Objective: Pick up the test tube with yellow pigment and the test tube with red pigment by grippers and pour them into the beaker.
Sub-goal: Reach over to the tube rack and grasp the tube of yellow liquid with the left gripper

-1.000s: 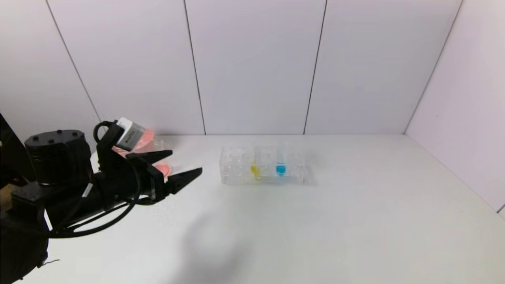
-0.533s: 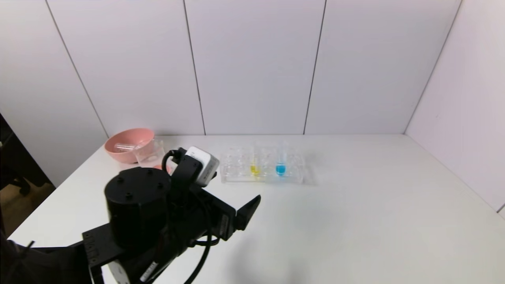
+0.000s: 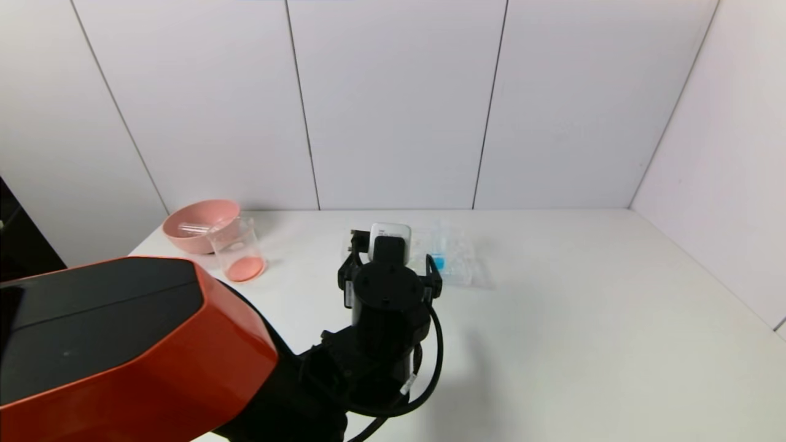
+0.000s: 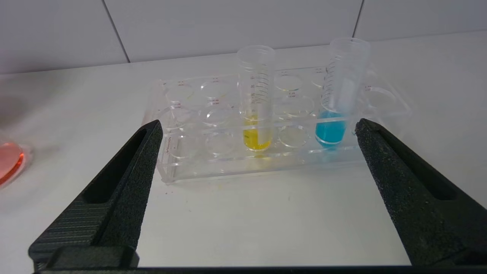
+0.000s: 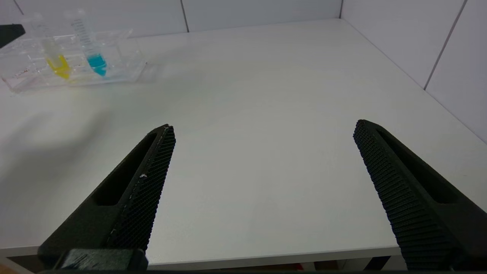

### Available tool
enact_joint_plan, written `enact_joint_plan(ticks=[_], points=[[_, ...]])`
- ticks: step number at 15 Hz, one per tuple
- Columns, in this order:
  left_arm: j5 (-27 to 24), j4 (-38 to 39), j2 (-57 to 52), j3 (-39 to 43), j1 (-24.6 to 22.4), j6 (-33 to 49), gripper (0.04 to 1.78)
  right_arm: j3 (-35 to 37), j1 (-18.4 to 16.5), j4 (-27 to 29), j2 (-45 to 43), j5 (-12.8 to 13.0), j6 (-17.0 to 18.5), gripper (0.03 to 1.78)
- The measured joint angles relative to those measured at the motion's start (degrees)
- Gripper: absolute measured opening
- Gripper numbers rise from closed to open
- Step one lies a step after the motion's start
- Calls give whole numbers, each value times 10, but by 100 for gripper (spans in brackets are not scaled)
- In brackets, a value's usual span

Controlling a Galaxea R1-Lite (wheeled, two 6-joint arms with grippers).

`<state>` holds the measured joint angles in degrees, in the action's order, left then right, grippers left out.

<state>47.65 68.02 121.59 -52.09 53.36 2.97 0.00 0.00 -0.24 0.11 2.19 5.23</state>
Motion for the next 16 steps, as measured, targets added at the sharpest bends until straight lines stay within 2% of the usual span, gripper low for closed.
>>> enact_joint_plan(ticks=[11,16], points=[[-17,-5,134,-208,-75,-50,176,0,0,0,0,0,0,171],[-30,-11,162,-244,-92,-54,176,0,0,0,0,0,0,171]])
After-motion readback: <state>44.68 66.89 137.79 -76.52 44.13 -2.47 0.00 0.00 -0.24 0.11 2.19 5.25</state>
